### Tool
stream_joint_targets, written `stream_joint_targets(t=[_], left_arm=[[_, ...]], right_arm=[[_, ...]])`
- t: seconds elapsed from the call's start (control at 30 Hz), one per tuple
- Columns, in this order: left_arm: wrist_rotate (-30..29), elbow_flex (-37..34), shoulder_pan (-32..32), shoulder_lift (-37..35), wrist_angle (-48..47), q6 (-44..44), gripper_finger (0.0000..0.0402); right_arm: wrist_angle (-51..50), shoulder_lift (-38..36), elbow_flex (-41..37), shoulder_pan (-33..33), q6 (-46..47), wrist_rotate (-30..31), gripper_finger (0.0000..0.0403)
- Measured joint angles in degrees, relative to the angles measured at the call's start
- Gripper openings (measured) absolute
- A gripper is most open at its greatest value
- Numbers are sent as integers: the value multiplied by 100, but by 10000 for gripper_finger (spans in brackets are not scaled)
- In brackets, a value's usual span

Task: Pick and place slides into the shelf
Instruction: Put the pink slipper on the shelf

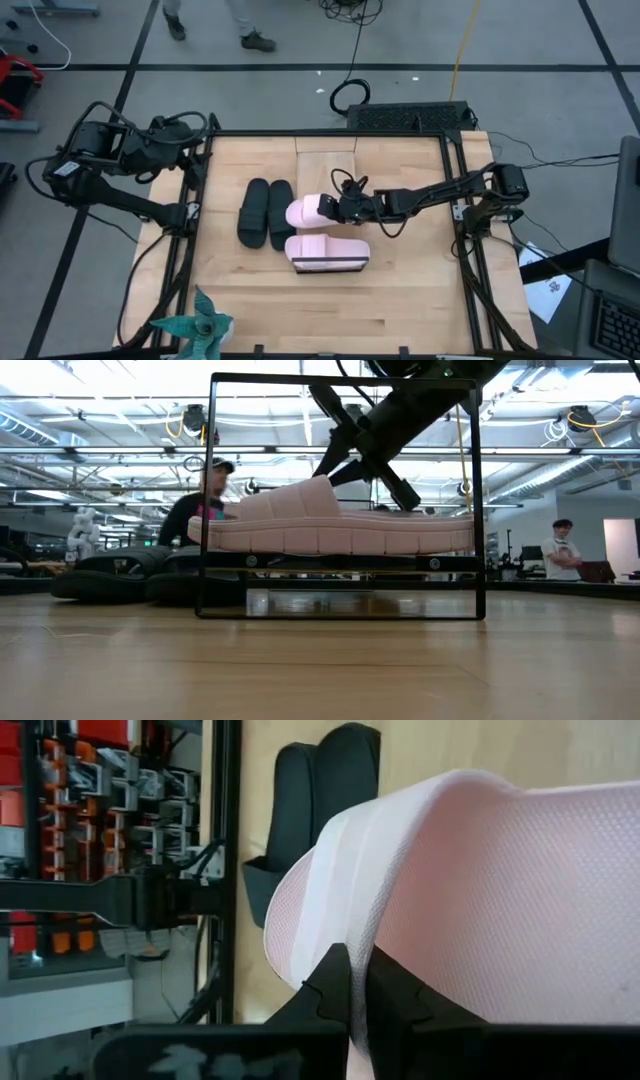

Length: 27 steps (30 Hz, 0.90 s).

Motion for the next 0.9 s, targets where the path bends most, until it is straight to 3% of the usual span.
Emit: stream_joint_targets(t=[0.63,0.9], left_arm=[[0,0,2,1,0,-13,193],[2,0,2,1,0,-15,193]], right_arm=[[-38,153,0,70,32,8,0],[635,553,-9,141,230,-126,0]])
